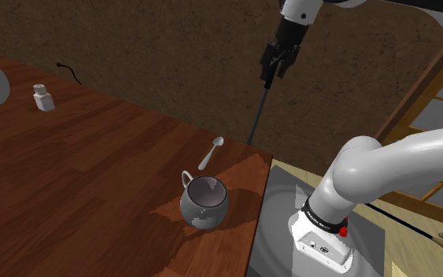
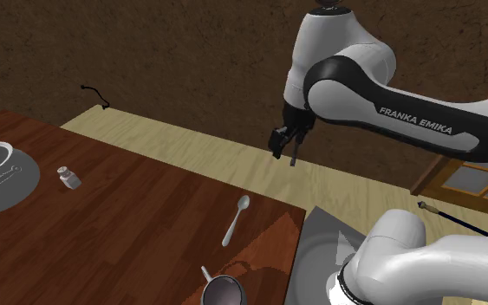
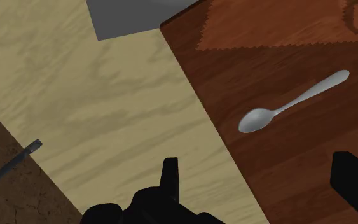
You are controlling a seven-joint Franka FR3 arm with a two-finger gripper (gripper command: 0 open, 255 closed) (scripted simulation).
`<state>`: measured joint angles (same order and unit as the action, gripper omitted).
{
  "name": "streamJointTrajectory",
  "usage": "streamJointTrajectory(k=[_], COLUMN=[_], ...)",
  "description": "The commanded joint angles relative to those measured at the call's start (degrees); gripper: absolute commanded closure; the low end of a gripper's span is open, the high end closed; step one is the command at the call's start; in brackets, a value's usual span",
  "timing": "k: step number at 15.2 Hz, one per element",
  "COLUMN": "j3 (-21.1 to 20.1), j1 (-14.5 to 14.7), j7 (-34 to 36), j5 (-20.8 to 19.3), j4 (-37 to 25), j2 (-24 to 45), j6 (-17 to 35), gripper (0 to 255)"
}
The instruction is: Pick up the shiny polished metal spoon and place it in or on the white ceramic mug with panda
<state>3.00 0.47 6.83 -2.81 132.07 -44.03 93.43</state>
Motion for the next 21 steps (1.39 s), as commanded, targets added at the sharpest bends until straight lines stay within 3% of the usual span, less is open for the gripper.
streamJointTrajectory(k=[1, 11, 16, 21], j3=[0.0, -17.6, -26.6, -34.9], j1=[0.0, -5.1, -8.6, -13.4], j7=[0.0, 34.9, 52.8, 71.8], j5=[0.0, 5.5, 6.9, 4.9], j4=[0.0, 10.4, 10.5, 7.7], j2=[0.0, 4.2, 12.3, 24.0], j6=[0.0, 11.3, 17.2, 22.6], gripper=[0, 0, 0, 0])
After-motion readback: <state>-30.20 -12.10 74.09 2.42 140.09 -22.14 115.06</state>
